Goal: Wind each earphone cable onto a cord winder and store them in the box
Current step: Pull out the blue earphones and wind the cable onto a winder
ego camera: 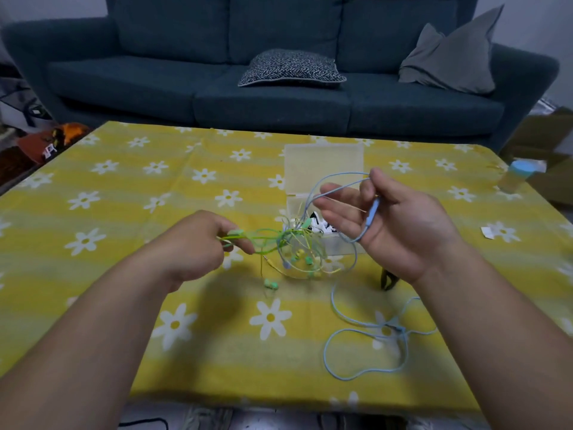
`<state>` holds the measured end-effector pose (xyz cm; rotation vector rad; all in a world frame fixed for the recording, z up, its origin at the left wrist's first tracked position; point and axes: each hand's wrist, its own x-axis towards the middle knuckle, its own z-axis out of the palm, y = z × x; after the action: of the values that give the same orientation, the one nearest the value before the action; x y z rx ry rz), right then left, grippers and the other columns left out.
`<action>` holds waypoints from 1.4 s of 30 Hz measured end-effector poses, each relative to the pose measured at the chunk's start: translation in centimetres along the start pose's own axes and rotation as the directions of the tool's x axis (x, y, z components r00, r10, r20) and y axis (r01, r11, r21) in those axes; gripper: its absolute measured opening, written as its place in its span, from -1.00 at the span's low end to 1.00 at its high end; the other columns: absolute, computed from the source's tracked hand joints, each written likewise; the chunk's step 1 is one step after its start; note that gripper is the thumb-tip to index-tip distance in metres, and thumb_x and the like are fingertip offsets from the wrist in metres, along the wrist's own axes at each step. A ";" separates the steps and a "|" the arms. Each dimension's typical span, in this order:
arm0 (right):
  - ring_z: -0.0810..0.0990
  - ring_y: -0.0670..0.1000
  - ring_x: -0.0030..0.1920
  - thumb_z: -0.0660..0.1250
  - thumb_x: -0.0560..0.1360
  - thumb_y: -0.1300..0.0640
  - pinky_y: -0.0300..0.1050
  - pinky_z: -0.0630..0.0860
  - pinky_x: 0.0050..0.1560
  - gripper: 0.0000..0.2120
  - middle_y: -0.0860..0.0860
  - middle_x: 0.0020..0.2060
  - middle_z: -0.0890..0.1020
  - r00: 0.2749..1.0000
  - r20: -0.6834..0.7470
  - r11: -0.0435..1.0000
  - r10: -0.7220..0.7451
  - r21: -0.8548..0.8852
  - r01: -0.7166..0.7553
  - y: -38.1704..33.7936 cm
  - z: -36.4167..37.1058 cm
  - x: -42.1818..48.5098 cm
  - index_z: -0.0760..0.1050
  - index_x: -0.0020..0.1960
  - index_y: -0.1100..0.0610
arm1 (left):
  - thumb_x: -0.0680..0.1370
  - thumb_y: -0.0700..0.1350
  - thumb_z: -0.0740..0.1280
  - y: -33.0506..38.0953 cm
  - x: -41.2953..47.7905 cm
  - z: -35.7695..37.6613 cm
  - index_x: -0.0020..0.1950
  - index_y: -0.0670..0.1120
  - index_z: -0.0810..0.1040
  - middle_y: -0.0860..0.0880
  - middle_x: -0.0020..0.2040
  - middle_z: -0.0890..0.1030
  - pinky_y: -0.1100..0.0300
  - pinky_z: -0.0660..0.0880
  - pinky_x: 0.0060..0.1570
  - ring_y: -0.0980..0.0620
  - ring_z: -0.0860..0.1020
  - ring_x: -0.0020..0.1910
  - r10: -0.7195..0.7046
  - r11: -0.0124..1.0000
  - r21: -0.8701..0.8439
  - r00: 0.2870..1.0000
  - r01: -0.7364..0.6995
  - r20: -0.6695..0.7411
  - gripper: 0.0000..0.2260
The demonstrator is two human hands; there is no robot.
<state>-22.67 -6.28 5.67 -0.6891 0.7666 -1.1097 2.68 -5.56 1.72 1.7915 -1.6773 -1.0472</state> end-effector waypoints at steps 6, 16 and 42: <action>0.65 0.33 0.10 0.07 0.67 0.03 0.18 0.56 0.15 -0.57 0.31 0.05 0.65 0.999 0.051 1.000 0.021 -0.008 -0.021 0.5 0.8 -0.3 0.31 -0.32 0.20 | 0.40 -0.49 0.15 2.9 -0.4 -0.1 -0.11 -0.02 0.70 0.05 0.01 0.71 0.18 0.47 0.20 0.19 0.63 0.09 0.120 0.904 -0.343 0.921 -0.255 -0.369 -0.54; 0.67 0.30 0.08 0.11 0.60 0.01 0.12 0.63 0.06 -0.54 0.25 -0.01 0.68 0.988 0.153 0.994 -0.033 0.107 0.017 0.2 1.8 -1.0 0.40 -0.41 0.19 | 0.42 -0.26 0.53 2.6 -0.9 2.6 -0.08 -0.08 0.64 -0.05 -0.07 0.66 0.18 0.53 -0.15 -0.03 0.61 -0.16 0.181 0.972 -0.168 0.979 -0.163 0.092 -0.84; 0.67 0.04 -0.18 0.53 0.18 0.21 -0.12 0.40 -0.08 -0.55 0.22 -0.15 0.72 0.930 -0.009 0.494 0.366 -0.846 -0.203 -0.2 -2.1 -0.7 0.61 0.06 0.17 | 0.24 -0.42 0.40 3.7 -1.5 1.9 -0.27 -0.05 0.51 0.06 0.01 0.59 0.43 0.39 -0.08 0.20 0.49 -0.06 0.618 0.786 0.306 0.678 -0.538 -0.398 -0.72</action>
<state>-24.66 -5.91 4.79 -1.3964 1.2274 -0.2805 -1.02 -4.29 3.74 1.2840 -1.8391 -0.1569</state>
